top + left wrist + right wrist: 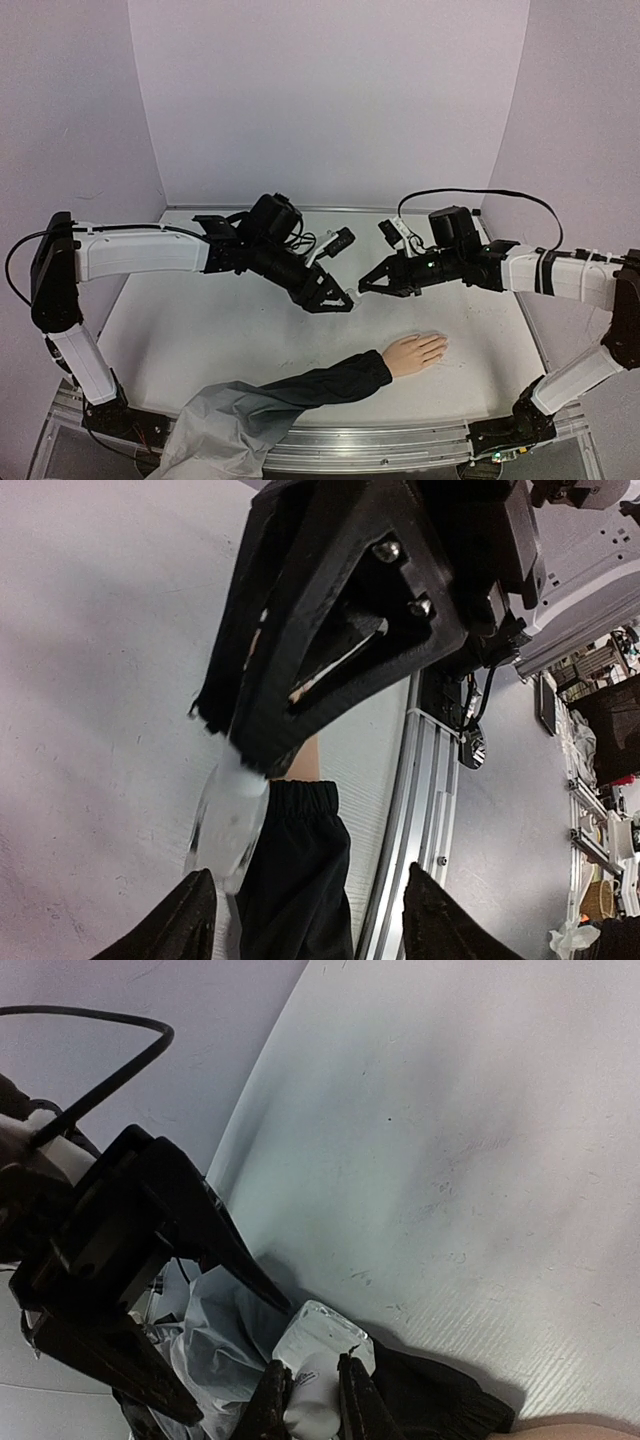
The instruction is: Paint the nails
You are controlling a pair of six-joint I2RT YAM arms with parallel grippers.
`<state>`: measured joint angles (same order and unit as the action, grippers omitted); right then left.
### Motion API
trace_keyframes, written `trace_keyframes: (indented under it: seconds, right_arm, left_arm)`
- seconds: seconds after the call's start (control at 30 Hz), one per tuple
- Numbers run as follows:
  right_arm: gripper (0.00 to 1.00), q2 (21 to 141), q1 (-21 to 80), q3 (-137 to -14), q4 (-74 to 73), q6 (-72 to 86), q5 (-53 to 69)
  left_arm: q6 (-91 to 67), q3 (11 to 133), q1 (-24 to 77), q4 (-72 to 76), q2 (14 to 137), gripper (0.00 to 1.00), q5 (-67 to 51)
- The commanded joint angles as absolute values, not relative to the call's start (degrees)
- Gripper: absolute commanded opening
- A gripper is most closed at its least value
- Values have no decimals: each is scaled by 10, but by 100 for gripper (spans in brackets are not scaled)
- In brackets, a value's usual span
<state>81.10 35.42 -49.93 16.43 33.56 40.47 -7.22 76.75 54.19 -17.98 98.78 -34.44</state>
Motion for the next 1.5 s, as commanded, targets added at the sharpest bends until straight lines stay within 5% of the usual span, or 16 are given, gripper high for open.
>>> trace_keyframes:
  seconds: [0.0,0.2,0.33,0.47,0.83,1.0,1.17,1.27,1.47]
  right_arm:
    - [0,820,375,-537,207,350,426]
    - [0,828,385,-542,221,362,427]
    - [0,830,394,-547,224,367,428]
    - [0,833,397,-548,224,369,426]
    - [0,836,401,-554,225,373,418]
    - [0,832,402,-555,227,375,422]
    - [0,824,405,-553,228,362,432]
    - [0,815,409,-544,232,312,453]
    - [0,796,434,-513,257,161,532]
  left_arm:
    - [-60,803,548,-159,997,60,-353]
    - [-54,792,549,-162,996,51,-349]
    - [-53,786,548,-176,990,65,-276]
    - [-50,777,548,-178,983,68,-238]
    - [-28,766,547,-178,979,40,-288]
    - [-25,765,548,-179,982,36,-316]
    - [-9,763,545,-180,976,17,-334]
    - [-1,762,529,-180,971,1,-415]
    - [-1,765,483,-181,961,0,-616]
